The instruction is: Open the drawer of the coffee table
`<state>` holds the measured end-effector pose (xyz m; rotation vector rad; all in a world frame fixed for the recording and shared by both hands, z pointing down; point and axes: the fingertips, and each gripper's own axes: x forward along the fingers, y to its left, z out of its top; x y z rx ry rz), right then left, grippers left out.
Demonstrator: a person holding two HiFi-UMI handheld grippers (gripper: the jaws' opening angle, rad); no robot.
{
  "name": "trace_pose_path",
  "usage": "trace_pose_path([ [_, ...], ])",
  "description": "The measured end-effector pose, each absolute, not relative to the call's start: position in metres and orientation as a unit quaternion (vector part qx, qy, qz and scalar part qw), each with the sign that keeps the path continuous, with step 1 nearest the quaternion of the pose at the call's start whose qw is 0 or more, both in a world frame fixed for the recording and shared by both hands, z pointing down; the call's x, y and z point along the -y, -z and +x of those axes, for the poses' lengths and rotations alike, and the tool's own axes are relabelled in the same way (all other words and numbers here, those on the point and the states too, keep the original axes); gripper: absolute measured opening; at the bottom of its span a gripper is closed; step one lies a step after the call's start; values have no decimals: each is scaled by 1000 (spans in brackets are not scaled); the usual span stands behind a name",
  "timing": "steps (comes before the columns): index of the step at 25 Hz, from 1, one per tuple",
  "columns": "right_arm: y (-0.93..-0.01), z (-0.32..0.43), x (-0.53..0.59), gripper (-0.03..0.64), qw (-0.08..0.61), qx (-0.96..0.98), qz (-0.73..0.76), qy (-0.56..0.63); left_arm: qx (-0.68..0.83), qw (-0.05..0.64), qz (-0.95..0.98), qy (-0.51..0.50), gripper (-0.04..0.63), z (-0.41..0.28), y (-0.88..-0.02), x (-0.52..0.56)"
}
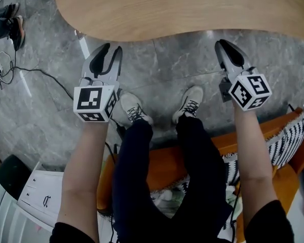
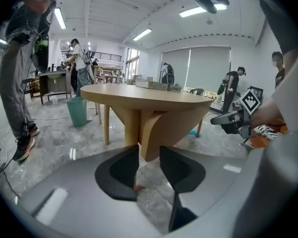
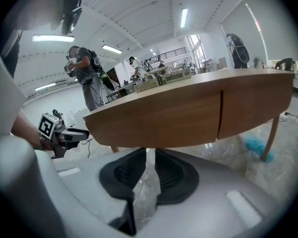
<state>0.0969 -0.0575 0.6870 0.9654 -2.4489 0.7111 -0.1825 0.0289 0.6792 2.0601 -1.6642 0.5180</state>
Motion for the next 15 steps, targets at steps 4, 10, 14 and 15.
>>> trace_pose_path([
  [4,-691,101,62,57,198,881,350,-247,593,211,756,-177,160,-178,-683,-14],
  [10,-699,100,69,73,186,885,349,-246,570,184,778,-189,160,-173,-684,-4],
  [14,-703,113,83,112,191,883,355,-238,567,183,781,-190,164,-167,-689,1],
  [15,-704,117,87,114,193,883,357,-237,566,182,781,-189,164,-166,-690,2],
])
